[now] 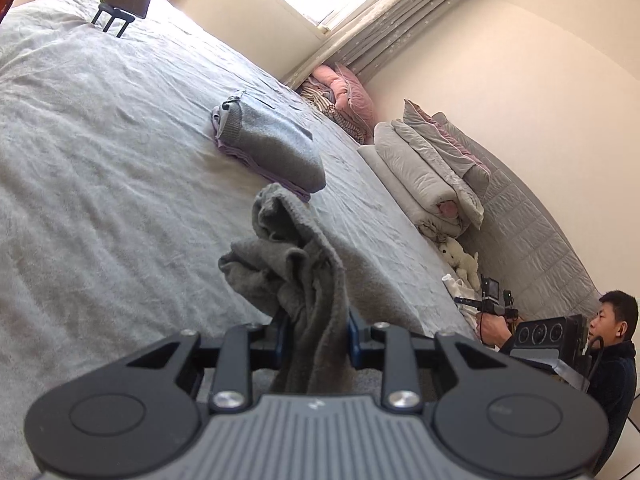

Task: Fold clothes
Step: 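Carry the sweater onto the stack of folded clothes and open both grippers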

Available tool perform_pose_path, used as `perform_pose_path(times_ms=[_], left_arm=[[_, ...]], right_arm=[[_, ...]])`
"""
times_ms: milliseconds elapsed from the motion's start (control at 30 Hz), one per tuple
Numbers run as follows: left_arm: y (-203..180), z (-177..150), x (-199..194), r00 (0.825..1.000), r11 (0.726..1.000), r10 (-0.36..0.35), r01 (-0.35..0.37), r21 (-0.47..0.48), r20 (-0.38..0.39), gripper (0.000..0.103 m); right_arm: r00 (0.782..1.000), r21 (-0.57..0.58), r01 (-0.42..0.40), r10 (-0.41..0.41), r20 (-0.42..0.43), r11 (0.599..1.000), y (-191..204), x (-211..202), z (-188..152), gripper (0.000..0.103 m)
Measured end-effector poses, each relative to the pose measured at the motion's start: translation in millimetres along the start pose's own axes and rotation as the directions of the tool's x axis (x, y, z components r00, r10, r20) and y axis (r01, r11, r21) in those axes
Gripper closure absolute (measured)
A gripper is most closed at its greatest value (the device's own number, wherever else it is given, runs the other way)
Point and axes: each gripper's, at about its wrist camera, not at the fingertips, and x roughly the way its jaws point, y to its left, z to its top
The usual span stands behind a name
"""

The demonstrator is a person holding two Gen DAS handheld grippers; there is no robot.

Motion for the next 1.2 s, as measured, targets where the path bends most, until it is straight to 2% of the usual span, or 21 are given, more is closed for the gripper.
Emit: perform_pose_path(times_ms=[333, 767, 967, 1067, 1167, 1200], left_arm=[[-10, 80, 56, 0.999, 0.998, -0.021, 0.018, 0.053, 0.049, 0.075], [-10, 195, 170, 0.990, 0.996, -0.021, 0.008, 0.093, 0.138, 0.075], [2, 231, 211, 0.985, 0.995, 0.007, -0.025, 0.100, 0.173, 0.075], [21, 235, 229, 0.984, 0.997, 0.018, -0.030, 0.066, 0.179, 0.074], [48, 227, 249, 0.982, 0.996, 0.081, -0.084, 0.007, 0.171, 0.070], [58, 222, 253, 0.980, 0.995, 0.104, -0.102, -0.016, 0.170, 0.063]], right_arm=[[0.994, 0.014, -0.001, 0.000, 0.107, 1.000, -26, 19, 79, 0.080], [0.978, -0.003, 0.057, -0.055, 0.203, 0.998, -85, 79, 197, 0.080], [0.964, -0.023, 0.089, -0.080, 0.254, 0.996, -108, 110, 226, 0.080], [0.961, -0.030, 0.135, -0.124, 0.246, 0.990, -119, 124, 223, 0.080], [0.957, -0.039, 0.190, -0.176, 0.232, 0.981, -131, 139, 219, 0.078], [0.954, -0.042, 0.208, -0.193, 0.227, 0.977, -135, 144, 217, 0.075]])
